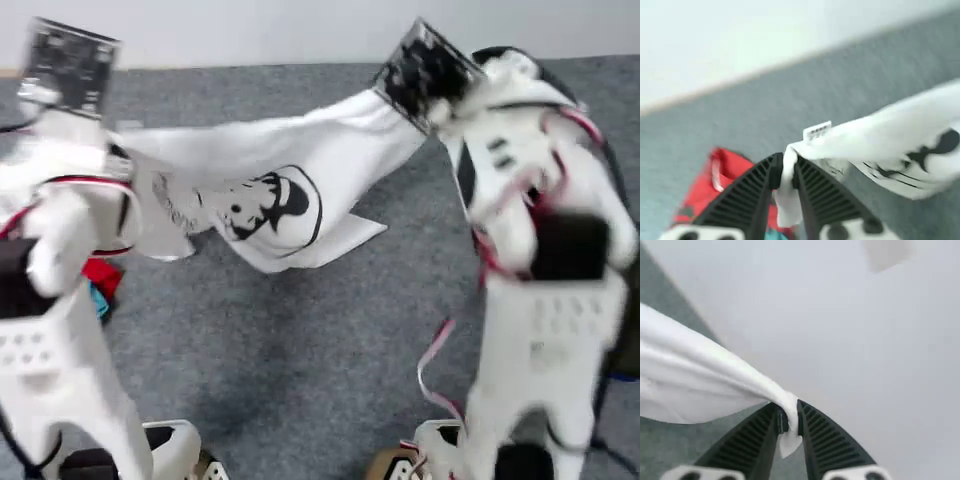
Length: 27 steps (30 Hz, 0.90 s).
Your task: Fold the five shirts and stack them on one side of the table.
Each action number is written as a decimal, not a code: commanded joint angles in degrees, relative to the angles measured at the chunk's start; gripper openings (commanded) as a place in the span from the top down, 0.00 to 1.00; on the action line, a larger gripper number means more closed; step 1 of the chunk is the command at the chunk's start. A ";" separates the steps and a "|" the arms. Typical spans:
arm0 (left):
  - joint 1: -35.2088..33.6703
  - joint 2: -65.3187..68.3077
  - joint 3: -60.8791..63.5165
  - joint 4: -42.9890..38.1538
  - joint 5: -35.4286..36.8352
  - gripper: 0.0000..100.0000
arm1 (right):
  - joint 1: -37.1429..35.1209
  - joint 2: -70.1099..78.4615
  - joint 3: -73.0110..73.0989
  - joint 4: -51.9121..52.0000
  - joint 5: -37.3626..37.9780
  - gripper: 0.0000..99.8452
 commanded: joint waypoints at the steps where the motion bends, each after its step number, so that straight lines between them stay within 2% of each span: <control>1: -3.08 -1.93 -10.42 0.26 0.00 0.99 | 0.92 -9.54 -0.79 -0.31 -0.70 0.99; 14: -8.09 -2.02 -41.71 0.62 -0.26 0.99 | 15.52 -29.67 -0.79 -1.45 1.85 0.99; 19: -8.18 -2.02 -50.86 0.62 -0.35 0.99 | 19.21 -34.68 -0.79 -1.36 5.71 0.99; 23: -8.09 -2.02 -54.90 2.64 -4.22 0.99 | 19.47 -36.79 -0.62 -1.36 8.53 0.99; 27: -8.00 -2.02 -53.58 4.92 -5.63 0.99 | 19.38 -36.00 -0.44 -1.36 9.41 0.99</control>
